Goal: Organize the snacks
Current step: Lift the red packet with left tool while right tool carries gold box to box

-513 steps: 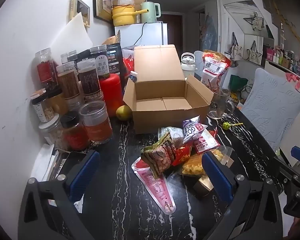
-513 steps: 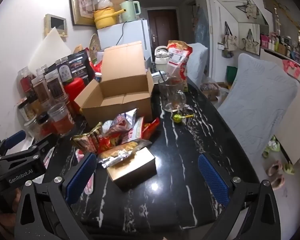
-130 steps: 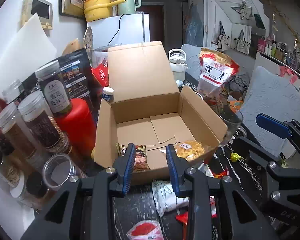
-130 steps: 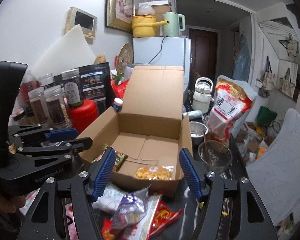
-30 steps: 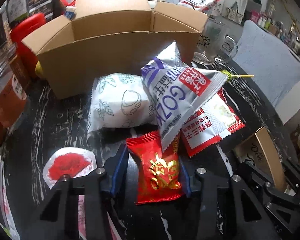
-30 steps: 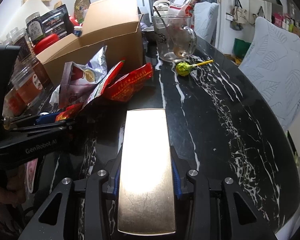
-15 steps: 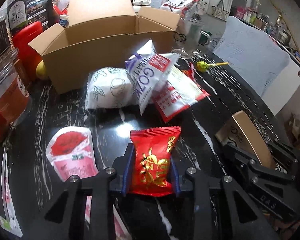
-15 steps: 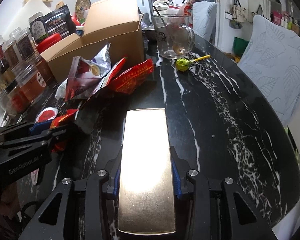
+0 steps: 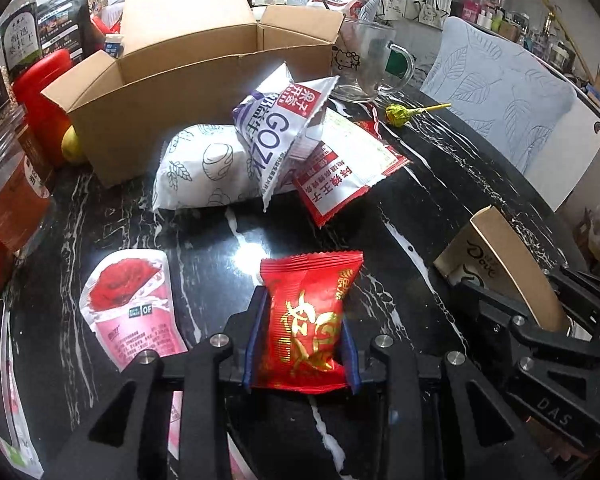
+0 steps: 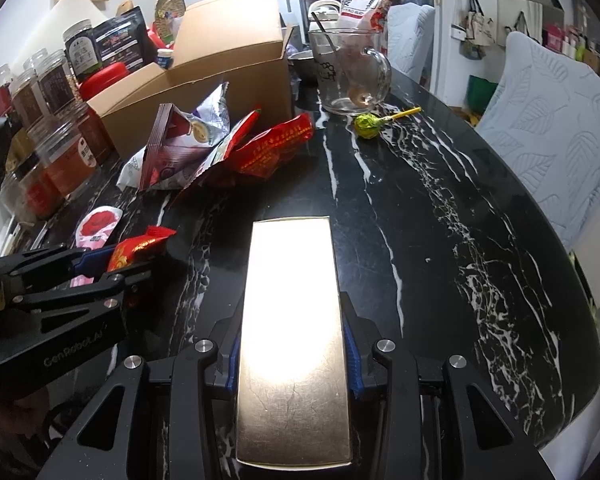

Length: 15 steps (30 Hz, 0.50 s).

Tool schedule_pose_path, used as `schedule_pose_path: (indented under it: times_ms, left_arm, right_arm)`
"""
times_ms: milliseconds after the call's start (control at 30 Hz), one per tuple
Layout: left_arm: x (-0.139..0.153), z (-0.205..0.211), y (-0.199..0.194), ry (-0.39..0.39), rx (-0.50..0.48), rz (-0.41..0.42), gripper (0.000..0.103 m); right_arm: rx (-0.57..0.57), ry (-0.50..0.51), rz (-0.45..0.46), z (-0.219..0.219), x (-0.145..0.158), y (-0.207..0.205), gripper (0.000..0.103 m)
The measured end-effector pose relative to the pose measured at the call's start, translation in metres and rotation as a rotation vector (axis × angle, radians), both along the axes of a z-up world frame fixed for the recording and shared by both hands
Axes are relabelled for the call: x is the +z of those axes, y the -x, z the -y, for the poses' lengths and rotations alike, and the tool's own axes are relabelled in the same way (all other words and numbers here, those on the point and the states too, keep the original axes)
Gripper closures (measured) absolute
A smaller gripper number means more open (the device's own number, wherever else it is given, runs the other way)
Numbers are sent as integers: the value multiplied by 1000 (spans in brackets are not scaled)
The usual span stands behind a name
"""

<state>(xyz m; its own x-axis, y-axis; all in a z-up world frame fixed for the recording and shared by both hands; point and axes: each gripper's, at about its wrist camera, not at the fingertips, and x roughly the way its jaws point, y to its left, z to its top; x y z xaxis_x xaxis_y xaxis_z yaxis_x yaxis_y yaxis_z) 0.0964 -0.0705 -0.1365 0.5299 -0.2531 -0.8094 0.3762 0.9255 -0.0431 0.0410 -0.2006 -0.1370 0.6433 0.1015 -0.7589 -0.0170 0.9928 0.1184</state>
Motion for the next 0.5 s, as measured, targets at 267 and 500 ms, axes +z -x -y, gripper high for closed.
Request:
schedule_pose_path:
  times_ms: [267, 500]
  left_arm:
    - [2, -10, 0, 37, 39, 14, 71]
    - [21, -26, 15, 81, 72, 77, 71]
  right_arm:
    - [-8, 1, 6, 1, 0, 5, 65]
    - [11, -33, -2, 0, 4, 13, 65]
